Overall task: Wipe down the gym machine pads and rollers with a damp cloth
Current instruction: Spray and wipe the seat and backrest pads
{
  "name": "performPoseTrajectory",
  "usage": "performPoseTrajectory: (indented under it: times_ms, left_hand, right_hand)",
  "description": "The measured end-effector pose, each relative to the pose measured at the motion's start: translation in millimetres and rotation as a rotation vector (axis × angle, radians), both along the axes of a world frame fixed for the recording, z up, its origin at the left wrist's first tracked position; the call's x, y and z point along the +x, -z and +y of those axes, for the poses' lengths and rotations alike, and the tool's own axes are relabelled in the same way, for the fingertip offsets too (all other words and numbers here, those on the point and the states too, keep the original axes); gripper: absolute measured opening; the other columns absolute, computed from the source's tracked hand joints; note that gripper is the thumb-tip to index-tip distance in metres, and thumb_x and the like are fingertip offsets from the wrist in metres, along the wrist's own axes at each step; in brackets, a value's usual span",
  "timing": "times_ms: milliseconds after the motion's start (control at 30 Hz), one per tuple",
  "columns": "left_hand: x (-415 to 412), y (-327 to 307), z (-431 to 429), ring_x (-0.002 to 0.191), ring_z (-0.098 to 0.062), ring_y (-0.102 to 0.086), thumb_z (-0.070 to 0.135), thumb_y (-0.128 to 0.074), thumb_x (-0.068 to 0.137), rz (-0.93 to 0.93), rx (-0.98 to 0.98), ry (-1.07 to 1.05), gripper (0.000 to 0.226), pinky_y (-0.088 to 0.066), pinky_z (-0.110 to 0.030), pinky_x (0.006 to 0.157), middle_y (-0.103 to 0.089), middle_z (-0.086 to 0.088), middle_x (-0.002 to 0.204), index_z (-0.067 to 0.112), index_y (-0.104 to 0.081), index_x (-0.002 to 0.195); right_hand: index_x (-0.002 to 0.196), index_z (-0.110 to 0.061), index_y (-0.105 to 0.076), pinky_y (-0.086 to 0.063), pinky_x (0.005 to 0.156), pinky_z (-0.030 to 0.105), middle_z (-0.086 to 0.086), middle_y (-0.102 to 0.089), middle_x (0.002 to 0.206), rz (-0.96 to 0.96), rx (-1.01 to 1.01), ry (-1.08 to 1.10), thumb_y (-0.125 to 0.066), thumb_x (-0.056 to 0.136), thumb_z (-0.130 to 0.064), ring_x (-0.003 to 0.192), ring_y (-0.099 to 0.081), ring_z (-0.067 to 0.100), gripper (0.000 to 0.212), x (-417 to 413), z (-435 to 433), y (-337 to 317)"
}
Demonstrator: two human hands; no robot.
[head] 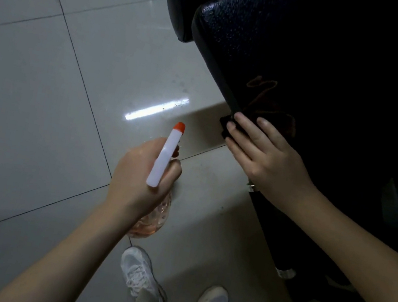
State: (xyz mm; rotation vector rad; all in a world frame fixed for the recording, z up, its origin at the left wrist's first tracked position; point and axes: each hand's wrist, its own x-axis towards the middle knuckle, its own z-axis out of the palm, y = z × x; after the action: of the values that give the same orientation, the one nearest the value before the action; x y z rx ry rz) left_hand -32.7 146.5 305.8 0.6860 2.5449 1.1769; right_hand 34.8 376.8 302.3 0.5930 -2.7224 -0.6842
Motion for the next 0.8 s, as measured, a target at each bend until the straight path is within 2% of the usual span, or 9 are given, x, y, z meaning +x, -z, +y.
performPoseTrajectory:
  times_ms: [133, 233, 400, 667, 733, 800]
  left_hand:
    - [-6, -9, 1, 0.073, -0.034, -0.062, 0.043, -0.036, 0.079, 0.005, 0.000, -0.008, 0.055, -0.052, -0.055, 0.064, -0.067, -0.019, 0.083, -0.004, -0.062, 0.092]
    - [-12, -14, 1, 0.073, -0.034, -0.062, 0.043, -0.038, 0.080, 0.007, 0.001, 0.008, 0.053, -0.052, -0.055, 0.063, -0.067, -0.018, 0.083, -0.003, -0.062, 0.092]
    - [-26, -25, -2, 0.075, -0.031, -0.062, 0.044, -0.036, 0.081, 0.047, -0.034, 0.027, 0.052, -0.052, -0.052, 0.065, -0.067, -0.014, 0.084, 0.001, -0.063, 0.093]
    - [-40, -47, -10, 0.076, -0.028, -0.063, 0.050, -0.032, 0.079, 0.009, -0.043, 0.017, 0.059, -0.053, -0.051, 0.067, -0.068, -0.011, 0.086, 0.004, -0.064, 0.095]
    - [-41, -51, -12, 0.073, -0.027, -0.063, 0.050, -0.033, 0.079, -0.009, -0.038, 0.005, 0.057, -0.053, -0.050, 0.066, -0.068, -0.010, 0.085, 0.004, -0.064, 0.095]
    - [-44, -52, -10, 0.071, -0.026, -0.063, 0.049, -0.035, 0.080, -0.022, -0.035, -0.009, 0.054, -0.053, -0.051, 0.065, -0.068, -0.009, 0.083, 0.005, -0.064, 0.095]
  right_hand:
    - [0.124, -0.004, -0.060, -0.019, 0.114, 0.043, 0.016, -0.054, 0.134, -0.109, 0.025, -0.024, -0.031, 0.096, -0.006, 0.131, -0.043, 0.032, 0.040, 0, 6, -12]
    - [0.121, -0.002, -0.062, -0.021, 0.112, 0.042, 0.017, -0.054, 0.134, -0.056, 0.019, -0.034, -0.024, 0.099, -0.003, 0.131, -0.044, 0.032, 0.043, -29, -3, -19]
    - [0.125, -0.002, -0.058, -0.028, 0.112, 0.042, 0.016, -0.052, 0.136, 0.037, 0.038, -0.027, -0.030, 0.093, -0.008, 0.133, -0.041, 0.031, 0.043, -86, -26, -30]
    - [0.123, -0.001, -0.060, -0.015, 0.115, 0.044, 0.017, -0.053, 0.135, -0.098, 0.003, -0.036, -0.032, 0.093, -0.009, 0.131, -0.044, 0.032, 0.042, -46, -7, -30]
    - [0.122, 0.000, -0.060, -0.017, 0.114, 0.044, 0.018, -0.054, 0.133, -0.097, -0.017, -0.026, -0.035, 0.091, -0.009, 0.130, -0.044, 0.033, 0.041, -54, -12, -30]
    - [0.123, -0.001, -0.060, -0.019, 0.112, 0.042, 0.019, -0.054, 0.133, -0.056, -0.017, -0.031, -0.046, 0.087, -0.008, 0.131, -0.043, 0.033, 0.039, -73, -18, -31]
